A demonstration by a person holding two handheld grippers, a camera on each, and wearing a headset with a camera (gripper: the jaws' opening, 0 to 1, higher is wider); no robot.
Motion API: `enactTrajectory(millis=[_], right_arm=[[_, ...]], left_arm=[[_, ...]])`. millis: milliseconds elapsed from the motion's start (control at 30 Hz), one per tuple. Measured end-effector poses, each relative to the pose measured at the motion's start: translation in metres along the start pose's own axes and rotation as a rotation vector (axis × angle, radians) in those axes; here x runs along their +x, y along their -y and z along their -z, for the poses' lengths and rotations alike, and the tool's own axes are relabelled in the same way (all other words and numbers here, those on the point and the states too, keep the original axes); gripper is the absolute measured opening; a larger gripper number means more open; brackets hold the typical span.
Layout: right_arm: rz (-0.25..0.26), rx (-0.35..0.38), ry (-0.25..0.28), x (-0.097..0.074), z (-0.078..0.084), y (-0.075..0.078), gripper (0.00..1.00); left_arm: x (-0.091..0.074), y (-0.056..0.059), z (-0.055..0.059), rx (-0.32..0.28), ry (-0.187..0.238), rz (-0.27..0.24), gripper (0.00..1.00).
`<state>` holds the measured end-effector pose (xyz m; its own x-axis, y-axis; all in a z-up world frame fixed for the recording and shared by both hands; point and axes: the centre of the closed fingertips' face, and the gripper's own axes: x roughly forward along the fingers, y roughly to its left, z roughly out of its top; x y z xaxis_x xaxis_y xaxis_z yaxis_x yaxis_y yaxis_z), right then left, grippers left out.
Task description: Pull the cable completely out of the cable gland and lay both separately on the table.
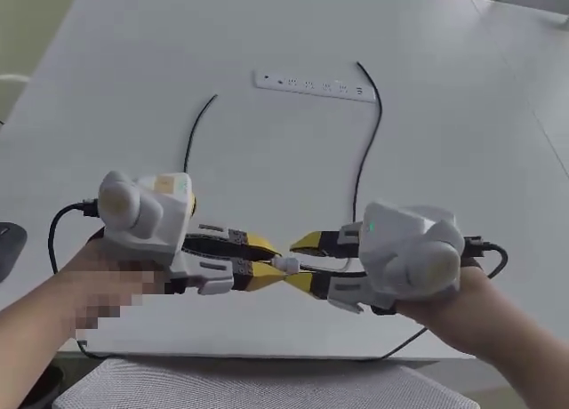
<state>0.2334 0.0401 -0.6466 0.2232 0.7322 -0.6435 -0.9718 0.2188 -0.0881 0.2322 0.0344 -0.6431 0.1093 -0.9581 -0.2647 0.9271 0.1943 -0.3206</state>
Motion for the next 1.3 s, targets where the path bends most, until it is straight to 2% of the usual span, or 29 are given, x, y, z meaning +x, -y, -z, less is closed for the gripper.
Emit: enactTrajectory(millis=[100,133,167,267,300,367,467,533,567,700,833,1100,1200,1300], right_arm=[[0.048,0.026,0.015,-0.003,0.001,0.004,0.18],[0.094,0.03,0.003,-0.006,0.004,0.009,0.17],[0.108,0.053,0.005,-0.007,0.005,0.01,0.18],[0.136,0.058,0.02,-0.013,0.002,0.011,0.18],[0.151,0.048,0.002,-0.014,0.004,0.011,0.17],[0.191,-0.018,-0.059,-0.016,0.013,0.015,0.16],[0.196,0.013,-0.034,-0.014,0.011,0.013,0.16],[0.216,-0.023,-0.053,-0.013,0.012,0.013,0.14],[0.225,-0.066,-0.076,-0.011,0.014,0.013,0.14],[0.228,-0.086,-0.091,-0.005,0.014,0.008,0.1],[0.259,-0.16,-0.127,-0.001,0.016,0.009,0.05],[0.276,-0.163,-0.131,0.001,0.013,0.01,0.01],[0.272,-0.193,-0.143,0.002,0.014,0.009,0.01],[0.264,-0.181,-0.144,0.002,0.015,0.008,0.0]], left_arm=[[0.002,-0.001,-0.001,0.023,-0.004,-0.001,0.15],[0.002,-0.001,-0.002,0.031,-0.004,-0.003,0.15],[0.002,-0.002,-0.003,0.035,-0.003,-0.006,0.15],[0.001,-0.003,-0.006,0.039,0.006,-0.015,0.15],[0.001,-0.004,-0.007,0.04,0.007,-0.016,0.15],[0.0,-0.004,-0.007,0.039,0.008,-0.017,0.15],[0.0,-0.004,-0.006,0.035,0.003,-0.019,0.15],[-0.001,-0.004,-0.006,0.032,0.003,-0.02,0.15],[-0.001,-0.004,-0.006,0.028,0.003,-0.02,0.15],[-0.001,-0.005,-0.007,0.029,0.003,-0.024,0.15],[-0.001,-0.006,-0.006,0.027,-0.002,-0.026,0.15],[-0.001,-0.007,-0.004,0.025,-0.006,-0.03,0.15],[-0.001,-0.007,-0.003,0.022,-0.011,-0.03,0.15],[0.0,-0.006,-0.001,0.026,-0.019,-0.029,0.15]])
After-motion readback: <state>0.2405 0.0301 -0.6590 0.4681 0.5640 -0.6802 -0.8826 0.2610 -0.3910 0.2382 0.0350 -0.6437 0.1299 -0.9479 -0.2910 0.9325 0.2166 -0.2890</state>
